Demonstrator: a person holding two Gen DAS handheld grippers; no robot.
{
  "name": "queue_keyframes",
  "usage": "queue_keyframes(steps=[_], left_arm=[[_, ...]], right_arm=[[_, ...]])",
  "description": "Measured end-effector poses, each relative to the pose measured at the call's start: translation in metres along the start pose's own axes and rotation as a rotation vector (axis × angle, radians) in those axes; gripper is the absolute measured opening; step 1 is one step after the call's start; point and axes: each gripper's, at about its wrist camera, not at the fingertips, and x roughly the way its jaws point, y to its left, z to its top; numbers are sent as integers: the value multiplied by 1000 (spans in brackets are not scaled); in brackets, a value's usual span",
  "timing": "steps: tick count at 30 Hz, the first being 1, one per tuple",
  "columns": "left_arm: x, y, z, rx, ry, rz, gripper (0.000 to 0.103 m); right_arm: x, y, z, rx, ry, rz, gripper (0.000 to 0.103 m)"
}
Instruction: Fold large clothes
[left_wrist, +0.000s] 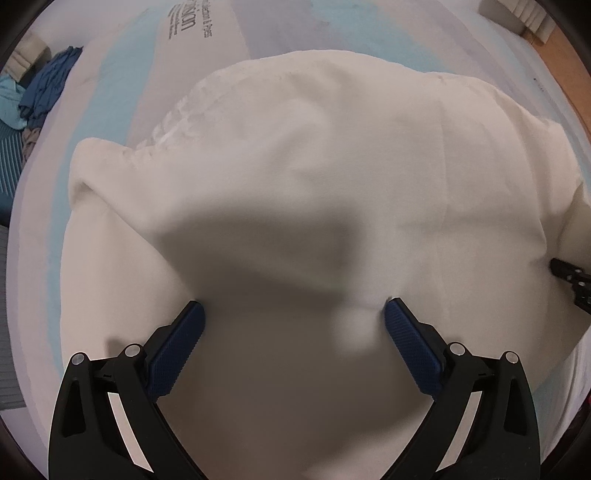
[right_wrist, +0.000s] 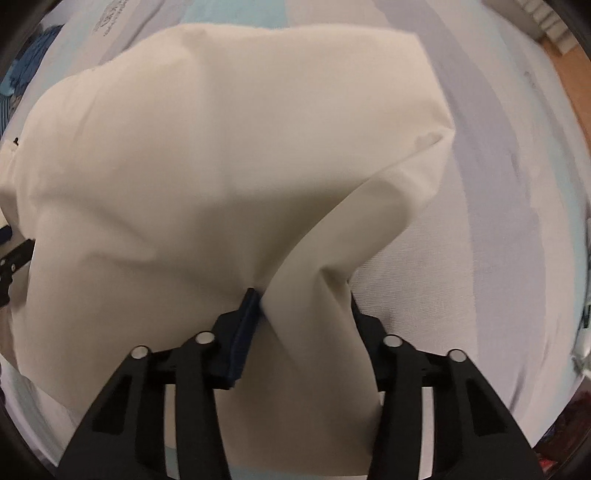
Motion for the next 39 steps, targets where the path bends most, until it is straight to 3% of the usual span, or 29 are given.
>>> queue_keyframes(steps=[2, 8, 15, 21, 27, 33, 39], left_arm=[[0, -1, 1, 2, 6, 9, 96], [1, -3, 6, 7, 21, 26, 96], [1, -3, 9, 1, 16, 30, 96], [-6, -4, 8, 4, -14, 30, 94], [-41, -7, -2, 25, -96, 1, 94], [-68, 29, -26, -34, -138, 17, 94], [-74, 113, -66, -159, -134, 66, 94]], right_arm=[[-8, 6, -5, -59, -47, -52, 25], [-13, 40, -10, -52, -88, -75, 18], [-37, 10, -18, -2, -150, 8, 16], [-69, 11, -10, 10, -208, 83, 15], [-108, 34, -5, -7, -242, 168, 14], [-136, 75, -5, -61, -264, 184, 14], [-165, 116, -4, -114, -294, 199, 14]])
